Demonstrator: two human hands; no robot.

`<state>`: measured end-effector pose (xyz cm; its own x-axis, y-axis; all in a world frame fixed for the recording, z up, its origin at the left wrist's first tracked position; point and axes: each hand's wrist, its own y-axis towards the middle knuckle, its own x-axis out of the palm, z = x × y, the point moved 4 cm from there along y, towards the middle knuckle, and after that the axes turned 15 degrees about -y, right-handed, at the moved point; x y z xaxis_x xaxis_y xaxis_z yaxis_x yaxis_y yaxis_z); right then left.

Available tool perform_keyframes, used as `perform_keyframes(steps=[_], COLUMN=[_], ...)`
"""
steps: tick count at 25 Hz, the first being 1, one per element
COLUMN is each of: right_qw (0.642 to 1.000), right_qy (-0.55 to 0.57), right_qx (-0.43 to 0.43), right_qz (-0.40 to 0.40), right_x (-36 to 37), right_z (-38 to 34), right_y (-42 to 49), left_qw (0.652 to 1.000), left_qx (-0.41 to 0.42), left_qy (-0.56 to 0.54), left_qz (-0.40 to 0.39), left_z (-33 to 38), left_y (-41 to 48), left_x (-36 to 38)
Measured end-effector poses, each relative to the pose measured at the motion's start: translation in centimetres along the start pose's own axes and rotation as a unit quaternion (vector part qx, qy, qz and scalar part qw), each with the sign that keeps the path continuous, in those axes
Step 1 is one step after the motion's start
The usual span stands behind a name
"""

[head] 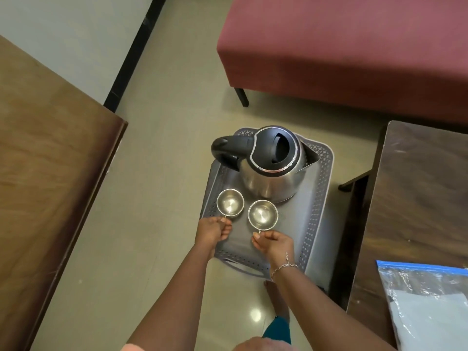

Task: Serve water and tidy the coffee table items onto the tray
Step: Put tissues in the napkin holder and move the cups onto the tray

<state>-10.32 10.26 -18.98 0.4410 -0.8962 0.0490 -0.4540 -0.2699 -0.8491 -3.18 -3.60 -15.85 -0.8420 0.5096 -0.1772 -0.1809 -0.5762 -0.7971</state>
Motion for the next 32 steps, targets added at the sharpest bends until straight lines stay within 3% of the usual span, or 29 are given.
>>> perform_keyframes(steps=[10, 23, 27, 32], right_qw=[0.996, 0.996, 0.993, 0.979], right_qy=[-0.011, 0.006, -0.079, -0.176], right_qx=[0.044, 0.071, 0.078, 0.103], right_qz=[0.074, 0.045, 0.050, -0.009], right_x=[1.7, 2.0, 1.5, 1.0], right_z=[2.2, 2.5, 2.9, 3.3], right_y=[2.6, 2.6, 2.4, 2.2], left_qw=[0.999, 0.987, 0.979, 0.979], left_qx=[-0.030, -0.025, -0.039, -0.096], left_qy=[-0.019, 0.155, 0.192, 0.168], left_qz=[0.016, 0.034, 0.048, 0.057], left_z=[-0.5, -1.7, -1.9, -1.9], left_y=[1.8, 2.1, 2.1, 0.8], left_x=[0.2, -1.4, -1.5, -1.9])
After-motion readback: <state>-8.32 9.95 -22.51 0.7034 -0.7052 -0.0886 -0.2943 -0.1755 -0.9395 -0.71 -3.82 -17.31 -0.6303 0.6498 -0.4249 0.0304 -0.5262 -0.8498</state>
